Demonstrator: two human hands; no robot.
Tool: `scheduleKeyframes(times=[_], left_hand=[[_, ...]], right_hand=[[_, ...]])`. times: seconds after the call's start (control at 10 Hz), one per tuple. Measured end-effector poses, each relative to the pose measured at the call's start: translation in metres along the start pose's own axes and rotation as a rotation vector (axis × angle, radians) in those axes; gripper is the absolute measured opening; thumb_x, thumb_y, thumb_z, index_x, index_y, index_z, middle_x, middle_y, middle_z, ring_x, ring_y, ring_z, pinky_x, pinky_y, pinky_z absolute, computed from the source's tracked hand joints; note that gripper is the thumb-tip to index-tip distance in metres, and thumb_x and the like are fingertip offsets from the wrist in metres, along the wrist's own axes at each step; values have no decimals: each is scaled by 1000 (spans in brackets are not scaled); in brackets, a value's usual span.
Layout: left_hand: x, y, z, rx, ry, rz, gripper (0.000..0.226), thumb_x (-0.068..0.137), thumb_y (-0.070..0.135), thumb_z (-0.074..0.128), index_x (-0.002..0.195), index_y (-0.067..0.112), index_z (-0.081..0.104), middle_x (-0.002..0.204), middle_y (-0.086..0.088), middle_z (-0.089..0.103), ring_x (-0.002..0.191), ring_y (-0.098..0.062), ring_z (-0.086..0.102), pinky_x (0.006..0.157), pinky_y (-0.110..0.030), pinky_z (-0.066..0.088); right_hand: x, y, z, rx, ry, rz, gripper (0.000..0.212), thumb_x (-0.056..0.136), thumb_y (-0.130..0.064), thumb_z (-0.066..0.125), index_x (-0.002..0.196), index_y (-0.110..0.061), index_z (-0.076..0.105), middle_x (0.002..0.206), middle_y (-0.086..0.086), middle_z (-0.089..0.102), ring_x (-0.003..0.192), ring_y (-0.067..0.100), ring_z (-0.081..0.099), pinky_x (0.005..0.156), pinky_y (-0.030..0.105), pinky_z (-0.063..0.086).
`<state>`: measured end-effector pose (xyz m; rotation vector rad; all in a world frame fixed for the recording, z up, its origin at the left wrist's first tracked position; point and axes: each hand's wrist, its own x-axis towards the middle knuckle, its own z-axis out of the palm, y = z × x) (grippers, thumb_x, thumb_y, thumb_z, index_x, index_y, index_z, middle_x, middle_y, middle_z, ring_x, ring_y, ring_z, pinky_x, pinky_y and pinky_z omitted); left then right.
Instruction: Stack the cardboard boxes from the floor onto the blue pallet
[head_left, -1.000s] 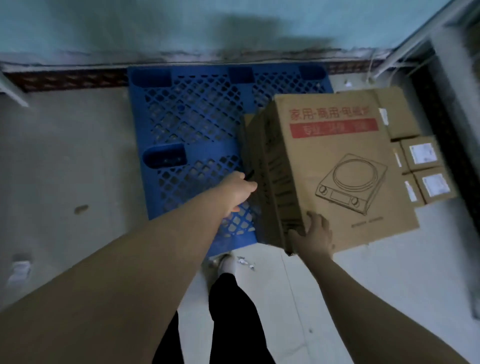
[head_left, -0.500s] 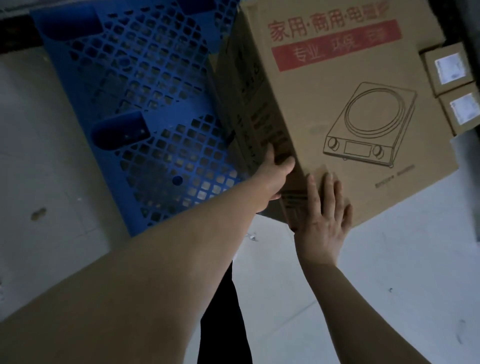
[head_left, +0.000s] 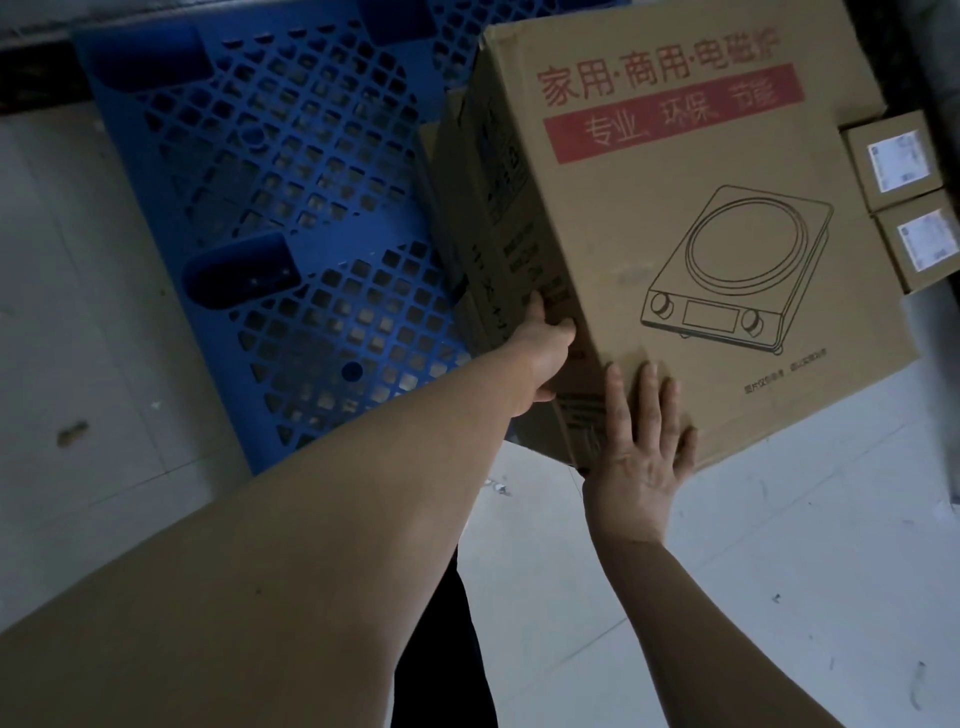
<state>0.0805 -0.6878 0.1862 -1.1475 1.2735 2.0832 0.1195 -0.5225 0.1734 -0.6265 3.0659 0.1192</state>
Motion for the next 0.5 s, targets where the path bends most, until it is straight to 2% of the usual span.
scheduleKeyframes(times=[0.3,0.4,0.5], left_hand=[[-5,6,2,29,31,3,61,104,30,36,153,42,3,154,0,35,132,-26,44,98,-49,50],[-22,11,-6,59,58,11,59,105,26,35,154,38,6,157,-2,29,134,-27,42,98,-45,49],[-43,18,-18,35,146,-11,57,104,17,37,154,33,15,154,-6,34,133,-29,43,96,-44,48]], right_hand=[[2,-2,-9,-9,-61,20,123,64,12,67,152,-38,-2,162,1,10,150,26,5,117,54,11],[3,-3,-22,14,-128,17,109,73,9,60,152,-38,1,163,-1,5,150,23,-1,119,52,6],[0,-9,-48,30,-168,49,99,80,6,57,153,-37,4,163,-3,4,150,21,-3,119,49,1]])
